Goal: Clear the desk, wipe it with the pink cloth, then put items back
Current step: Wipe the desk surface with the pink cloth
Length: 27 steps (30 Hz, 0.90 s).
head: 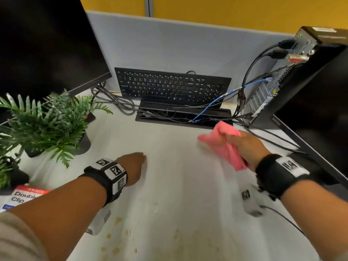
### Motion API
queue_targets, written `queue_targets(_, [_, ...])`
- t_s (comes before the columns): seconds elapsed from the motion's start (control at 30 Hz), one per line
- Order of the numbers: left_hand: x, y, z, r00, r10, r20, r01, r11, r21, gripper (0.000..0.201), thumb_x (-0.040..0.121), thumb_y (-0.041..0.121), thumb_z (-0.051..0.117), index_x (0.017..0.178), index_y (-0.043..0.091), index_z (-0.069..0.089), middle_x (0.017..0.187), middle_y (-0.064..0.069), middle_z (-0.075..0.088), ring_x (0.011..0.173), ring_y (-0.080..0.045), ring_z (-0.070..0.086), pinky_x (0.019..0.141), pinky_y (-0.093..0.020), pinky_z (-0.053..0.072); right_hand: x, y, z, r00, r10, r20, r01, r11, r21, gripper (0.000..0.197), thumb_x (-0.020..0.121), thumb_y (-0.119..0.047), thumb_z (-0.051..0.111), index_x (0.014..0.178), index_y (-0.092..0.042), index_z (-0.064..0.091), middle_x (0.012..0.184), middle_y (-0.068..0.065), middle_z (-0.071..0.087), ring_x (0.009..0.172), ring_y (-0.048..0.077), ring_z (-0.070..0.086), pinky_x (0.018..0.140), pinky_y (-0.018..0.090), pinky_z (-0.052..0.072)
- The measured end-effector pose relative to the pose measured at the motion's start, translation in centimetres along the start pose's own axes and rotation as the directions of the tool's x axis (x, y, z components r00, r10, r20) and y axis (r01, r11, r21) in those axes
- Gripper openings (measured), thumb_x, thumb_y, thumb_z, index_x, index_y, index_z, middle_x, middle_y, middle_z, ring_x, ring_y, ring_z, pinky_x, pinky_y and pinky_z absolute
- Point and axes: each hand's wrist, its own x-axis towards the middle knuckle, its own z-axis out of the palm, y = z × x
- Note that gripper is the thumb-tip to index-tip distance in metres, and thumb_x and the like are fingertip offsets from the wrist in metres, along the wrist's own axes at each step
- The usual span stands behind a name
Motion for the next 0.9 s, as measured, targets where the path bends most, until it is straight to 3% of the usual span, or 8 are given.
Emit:
queue_targets(0.17, [-0.6,-0.7,-0.6,0.997,-0.079,-0.006,0.078,0.993,-0.094,0.066,0.096,0.004,0.034,0.155,0.018,0.009,0.162,-0.001,0.015,0.149,-0.018,0.017,0.12,-0.027,0.011,4.4,-0.1,10.9,0.987,0.092,0.134,-0.086,0.995,-0.049,0.043,0.073,-0.053,0.065,0.11,-0.03,0.067,0.09,0.004,0.069,0.067,0.024,0.061,0.061,0.029,0.048])
queue_targets(0.3, [-0.6,-1.2,-0.7,0.996,-0.084,-0.023,0.08,0.984,-0.16,0.076,0.092,0.005,0.04,0.155,0.015,-0.001,0.153,-0.009,0.038,0.136,-0.026,0.042,0.114,-0.034,0.033,0.7,0.0,18.2,0.866,-0.015,0.5,0.147,0.963,-0.225,0.058,0.089,-0.022,0.059,0.145,-0.024,0.041,0.134,0.008,0.054,0.118,0.027,0.054,0.099,0.034,0.042])
queue_targets(0.47, [-1.6,-0.4,-0.7,0.997,-0.068,0.026,0.07,0.992,-0.107,0.08,0.093,0.007,0.043,0.154,0.017,-0.009,0.153,-0.01,0.037,0.134,-0.027,0.045,0.111,-0.033,0.037,-6.3,2.6,16.8,0.592,-0.045,0.804,0.416,0.872,-0.258,0.039,0.093,-0.019,0.056,0.132,-0.013,0.056,0.134,-0.001,0.05,0.128,0.016,0.041,0.114,0.04,0.029])
queue_targets(0.6, [-1.9,-0.4,-0.3,0.997,-0.049,0.056,0.053,0.996,-0.067,0.078,0.096,0.01,0.042,0.154,0.018,-0.009,0.158,-0.008,0.027,0.142,-0.025,0.034,0.115,-0.03,0.028,-9.2,4.1,12.3,0.553,0.115,0.825,0.375,0.85,-0.37,0.028,0.09,-0.023,0.057,0.114,-0.011,0.064,0.119,0.004,0.062,0.112,0.016,0.056,0.099,0.024,0.045])
queue_targets(0.67, [-1.8,-0.5,0.0,0.998,-0.035,0.052,0.038,0.998,-0.046,0.077,0.097,0.011,0.042,0.154,0.017,-0.009,0.16,-0.008,0.022,0.145,-0.025,0.029,0.117,-0.03,0.023,-9.2,2.5,9.3,0.568,0.155,0.808,0.172,0.938,-0.301,0.022,0.087,-0.017,0.059,0.101,-0.004,0.07,0.1,0.001,0.07,0.093,0.007,0.064,0.086,0.017,0.051])
queue_targets(0.73, [-1.5,-0.7,0.5,0.999,-0.02,0.049,0.022,0.999,-0.035,0.075,0.097,0.013,0.042,0.155,0.017,-0.007,0.162,-0.006,0.016,0.148,-0.023,0.022,0.12,-0.029,0.018,-7.4,0.8,6.3,0.715,0.151,0.683,0.01,0.974,-0.226,0.02,0.079,-0.025,0.061,0.087,-0.013,0.075,0.088,-0.003,0.075,0.084,0.01,0.068,0.084,0.026,0.055])
queue_targets(0.8, [-1.1,-0.9,1.1,0.999,-0.011,0.043,0.012,1.0,-0.023,0.072,0.098,0.016,0.041,0.155,0.017,-0.005,0.163,-0.003,0.009,0.15,-0.02,0.015,0.122,-0.03,0.012,-4.1,0.0,3.5,0.918,0.078,0.388,-0.044,0.994,-0.095,0.018,0.081,-0.028,0.062,0.091,-0.02,0.075,0.091,0.001,0.077,0.088,0.022,0.071,0.085,0.038,0.055])
queue_targets(0.9, [-0.7,-1.4,1.2,0.998,-0.044,0.036,0.043,0.998,0.035,0.067,0.1,0.018,0.037,0.155,0.013,-0.002,0.164,-0.004,0.001,0.151,-0.018,0.008,0.123,-0.031,0.007,0.9,-1.5,2.8,0.998,0.055,-0.021,-0.052,0.992,0.116,0.012,0.092,-0.027,0.058,0.098,-0.023,0.067,0.095,0.006,0.072,0.082,0.025,0.067,0.075,0.04,0.055])
